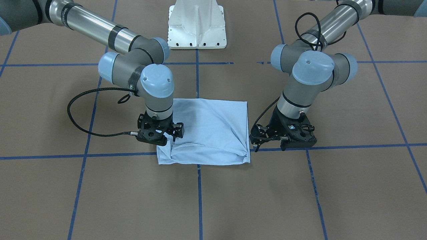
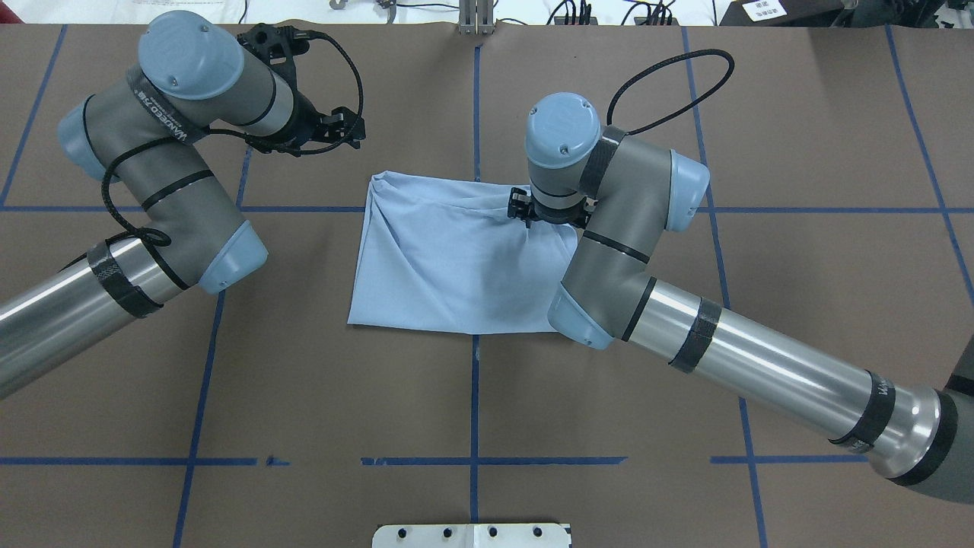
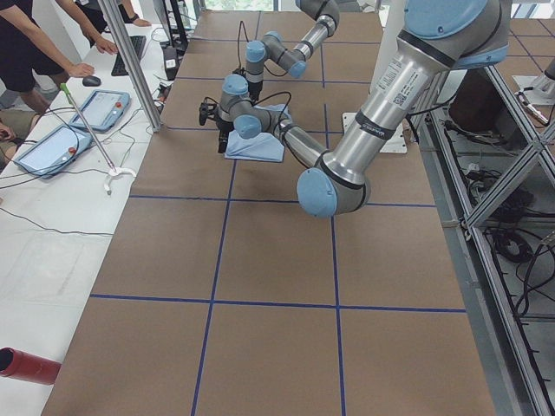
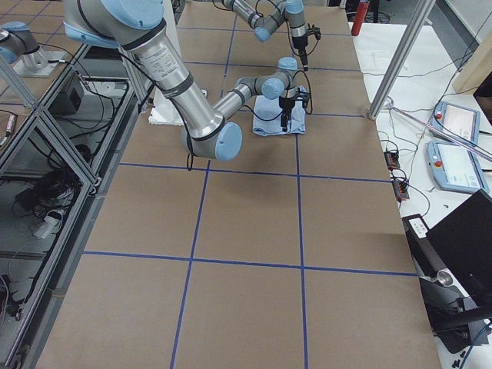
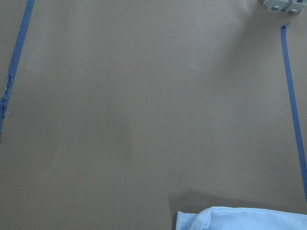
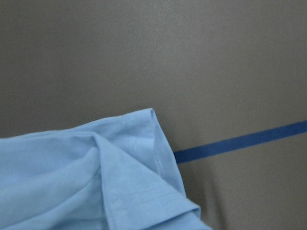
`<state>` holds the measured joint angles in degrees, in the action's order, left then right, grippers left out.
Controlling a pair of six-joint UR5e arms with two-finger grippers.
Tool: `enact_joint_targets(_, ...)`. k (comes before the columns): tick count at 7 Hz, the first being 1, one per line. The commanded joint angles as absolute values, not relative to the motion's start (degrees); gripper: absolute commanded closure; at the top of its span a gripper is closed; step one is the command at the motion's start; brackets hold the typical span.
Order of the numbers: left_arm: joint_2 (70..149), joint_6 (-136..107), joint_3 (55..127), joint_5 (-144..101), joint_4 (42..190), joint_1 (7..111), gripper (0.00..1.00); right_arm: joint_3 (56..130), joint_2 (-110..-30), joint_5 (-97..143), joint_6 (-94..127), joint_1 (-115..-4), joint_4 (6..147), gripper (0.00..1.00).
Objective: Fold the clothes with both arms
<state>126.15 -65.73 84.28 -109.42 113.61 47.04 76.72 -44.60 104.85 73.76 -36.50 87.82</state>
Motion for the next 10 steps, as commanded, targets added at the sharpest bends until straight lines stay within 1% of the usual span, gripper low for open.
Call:
enact_joint_targets(1, 126.0, -65.9, 84.3, -109.3, 114.1, 46.9, 0.0, 75.7, -44.8, 104.2, 71.1, -39.2, 87.9, 0.0)
enact_joint_targets(4, 126.0, -67.6, 85.5, -109.4, 114.3, 46.6, 0.0, 73.2, -45.4, 104.3, 66.6, -43.1, 87.3, 0.0)
enact_joint_targets(5, 124.8, -67.1, 87.4, -111.0, 114.0, 46.7, 0.0, 73.6, -45.1, 105.7, 65.7, -45.1, 87.2, 0.0)
enact_joint_targets(6, 121.6, -63.8, 89.9, -113.8, 114.2, 49.0, 0.0, 74.1, -45.5, 110.0, 62.0, -48.3, 87.1, 0.0)
enact_joint_targets(7, 118.6, -55.4, 92.5, -115.5, 113.6, 53.8, 0.0, 78.9, -50.1, 114.0, 55.4, -52.8, 87.0, 0.0)
enact_joint_targets(8, 112.6, -46.1, 94.5, -119.1, 113.6, 60.1, 0.0, 82.8, -55.1, 118.6, 46.9, -58.6, 87.1, 0.0)
enact_joint_targets(9, 107.8, -34.2, 95.0, -120.5, 113.2, 66.8, 0.0, 85.4, -60.0, 122.9, 38.3, -64.1, 87.4, 0.0)
enact_joint_targets(10, 104.3, -21.1, 94.1, -120.6, 112.4, 73.9, 0.0, 86.7, -64.9, 126.6, 28.1, -70.3, 87.8, 0.0)
